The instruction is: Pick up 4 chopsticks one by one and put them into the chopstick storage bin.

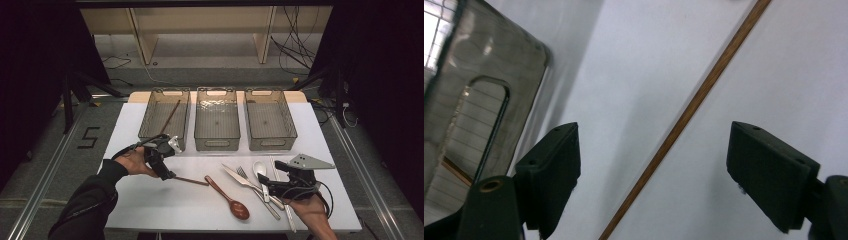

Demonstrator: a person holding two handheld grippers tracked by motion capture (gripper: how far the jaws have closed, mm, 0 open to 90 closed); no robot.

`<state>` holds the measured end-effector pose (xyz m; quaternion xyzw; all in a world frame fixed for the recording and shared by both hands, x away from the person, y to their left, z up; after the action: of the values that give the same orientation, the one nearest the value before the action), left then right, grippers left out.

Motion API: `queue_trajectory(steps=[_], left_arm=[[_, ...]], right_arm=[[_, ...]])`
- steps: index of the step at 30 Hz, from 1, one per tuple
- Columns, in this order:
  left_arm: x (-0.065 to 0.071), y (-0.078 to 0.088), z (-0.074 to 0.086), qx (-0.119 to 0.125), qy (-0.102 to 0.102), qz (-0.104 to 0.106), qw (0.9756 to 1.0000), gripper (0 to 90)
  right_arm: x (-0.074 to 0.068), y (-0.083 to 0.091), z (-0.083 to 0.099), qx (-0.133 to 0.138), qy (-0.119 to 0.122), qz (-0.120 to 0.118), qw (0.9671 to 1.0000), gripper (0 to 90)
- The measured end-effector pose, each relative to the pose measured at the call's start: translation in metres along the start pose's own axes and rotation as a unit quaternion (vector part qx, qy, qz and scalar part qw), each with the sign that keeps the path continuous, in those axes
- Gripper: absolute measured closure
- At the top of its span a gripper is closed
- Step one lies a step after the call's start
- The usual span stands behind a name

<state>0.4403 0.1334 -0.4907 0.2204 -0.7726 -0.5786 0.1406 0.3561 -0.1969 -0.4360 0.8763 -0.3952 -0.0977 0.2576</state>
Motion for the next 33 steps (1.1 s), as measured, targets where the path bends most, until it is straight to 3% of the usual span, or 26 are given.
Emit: queue_trajectory(steps=[7,10,21,33], left_arm=[[0.001,-0.013,0.008,-0.041,-0.027,-0.012,0.9987,29.5],[0.003,-0.018,0.009,-0.051,-0.038,-0.006,0.9979,35.5],[0.002,-0.027,0.012,-0.067,-0.049,0.001,0.9966,51.0],[0.003,-0.034,0.016,-0.091,-0.057,0.01,0.9942,60.7]], right_arm=[[0.0,0.0,0.0,0.0,0.001,0.0,1.0,26.7],[0.0,0.0,0.0,0.0,0.002,-0.001,1.0,26.6],[0.0,-0.001,0.0,-0.002,0.004,0.0,1.0,26.6],[0.0,-0.002,0.001,-0.003,0.002,-0.002,1.0,26.6]])
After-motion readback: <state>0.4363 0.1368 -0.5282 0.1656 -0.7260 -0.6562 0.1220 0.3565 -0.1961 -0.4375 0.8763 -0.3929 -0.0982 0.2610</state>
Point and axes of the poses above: each handheld gripper's, and its own axes: y roughly backward along the jaws, z roughly out of its underside, x roughly to its right, the point moved 7 cm from there along -y, roughly forward along the jaws, and after that the axes turned 10 degrees about y, right-handed, at the moved point
